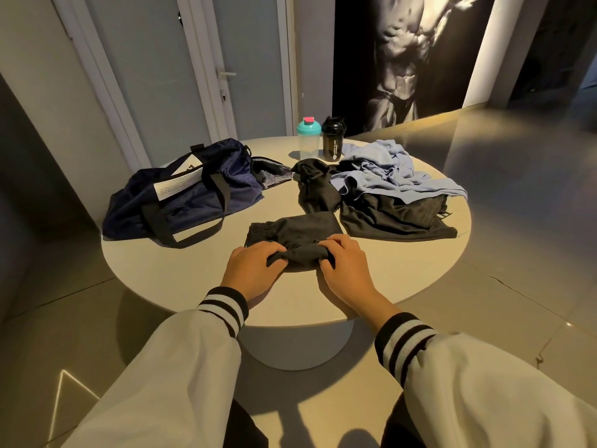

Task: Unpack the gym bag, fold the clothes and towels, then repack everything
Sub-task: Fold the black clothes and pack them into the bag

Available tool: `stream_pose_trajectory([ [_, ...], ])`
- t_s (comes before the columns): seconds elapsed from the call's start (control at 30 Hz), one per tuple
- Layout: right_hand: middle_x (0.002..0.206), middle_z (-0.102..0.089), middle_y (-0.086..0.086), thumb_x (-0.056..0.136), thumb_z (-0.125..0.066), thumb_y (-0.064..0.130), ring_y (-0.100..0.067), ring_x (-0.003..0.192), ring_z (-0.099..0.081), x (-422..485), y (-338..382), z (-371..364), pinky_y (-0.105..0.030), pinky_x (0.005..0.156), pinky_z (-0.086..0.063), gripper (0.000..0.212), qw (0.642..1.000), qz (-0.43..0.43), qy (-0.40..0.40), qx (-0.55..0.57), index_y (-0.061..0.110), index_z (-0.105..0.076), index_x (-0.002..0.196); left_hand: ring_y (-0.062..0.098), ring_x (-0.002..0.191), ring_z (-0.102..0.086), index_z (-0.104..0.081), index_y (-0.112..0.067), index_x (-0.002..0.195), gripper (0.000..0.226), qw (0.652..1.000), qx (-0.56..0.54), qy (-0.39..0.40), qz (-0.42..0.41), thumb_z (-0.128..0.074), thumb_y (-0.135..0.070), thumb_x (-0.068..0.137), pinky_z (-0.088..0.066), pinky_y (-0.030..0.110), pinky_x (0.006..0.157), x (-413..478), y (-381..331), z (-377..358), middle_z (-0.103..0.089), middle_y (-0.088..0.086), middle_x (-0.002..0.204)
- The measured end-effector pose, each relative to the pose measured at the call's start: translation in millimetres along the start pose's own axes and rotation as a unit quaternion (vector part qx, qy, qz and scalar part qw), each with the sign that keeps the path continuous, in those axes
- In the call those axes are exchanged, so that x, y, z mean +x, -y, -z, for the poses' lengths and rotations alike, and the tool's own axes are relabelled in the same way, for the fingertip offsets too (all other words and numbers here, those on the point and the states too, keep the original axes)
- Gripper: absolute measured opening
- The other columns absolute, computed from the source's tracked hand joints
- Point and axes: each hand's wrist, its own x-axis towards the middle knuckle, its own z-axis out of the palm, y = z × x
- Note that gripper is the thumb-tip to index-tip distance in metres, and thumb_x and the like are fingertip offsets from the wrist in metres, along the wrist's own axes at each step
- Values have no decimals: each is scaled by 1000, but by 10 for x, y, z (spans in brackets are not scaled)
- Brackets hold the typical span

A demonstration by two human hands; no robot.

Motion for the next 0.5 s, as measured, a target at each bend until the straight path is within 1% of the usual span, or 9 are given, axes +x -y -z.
stream_pose_trajectory([
  [0.03,127,-55,3,96,-58,24,-18,111,-51,-3,6,8,-37,101,-45,30,1000,-1,-6,19,22,-64,125,21,111,-59,-64,-33,124,29,1000,-22,-3,16,-54,-43,100,-46,44,105,6,11,14,-68,-6,122],
  [0.07,126,-55,3,97,-58,24,-18,110,-53,-5,29,29,-37,100,-45,29,999,-1,-16,36,22,-63,126,21,111,-61,-66,-34,123,31,998,-57,-6,30,-55,-46,97,-49,45,102,9,13,34,-69,-6,120],
  [0.17,112,-62,5,97,-59,27,-20,102,-58,5,87,82,-41,97,-45,25,994,-38,-34,94,29,-58,122,17,95,-69,-75,-35,107,31,977,-206,-6,50,-63,-55,86,-58,47,89,3,-79,67,-75,-10,96],
  [0.23,99,-65,8,95,-61,31,-21,94,-61,21,111,130,-40,87,-52,15,982,-79,-34,167,34,-54,108,16,88,-70,-78,-31,101,26,973,-223,-9,51,-67,-50,87,-60,45,86,14,-170,83,-75,-10,87],
  [0.27,94,-66,9,94,-62,31,-18,89,-62,23,115,150,-37,81,-54,11,978,-86,-33,187,33,-54,102,17,87,-70,-78,-28,100,24,974,-220,-8,53,-68,-47,89,-60,45,86,27,-193,86,-75,-8,86],
  [0.33,90,-66,10,95,-63,31,-9,84,-62,40,113,175,-28,75,-51,5,979,-87,-33,183,29,-60,98,20,90,-69,-77,-24,101,21,971,-231,0,66,-69,-41,91,-59,44,86,49,-198,106,-75,-3,90],
  [0.4,91,-67,9,95,-63,33,-7,84,-60,98,104,184,-26,76,-48,9,980,-96,-28,169,25,-66,99,18,101,-67,-72,-27,112,21,964,-259,21,60,-71,-31,91,-57,35,87,46,-148,149,-72,-5,104],
  [0.43,91,-68,8,95,-63,35,-9,84,-61,145,90,183,-27,77,-50,11,981,-106,-26,159,25,-68,99,16,106,-64,-67,-31,117,28,961,-272,36,42,-72,-25,90,-55,32,88,36,-106,167,-68,-7,112],
  [0.5,89,-68,6,93,-64,34,-14,83,-62,242,98,216,-31,77,-52,11,982,-127,-25,141,25,-69,95,13,110,-60,-55,-36,123,45,957,-285,57,19,-73,-15,87,-53,31,90,-4,-16,180,-60,-8,121],
])
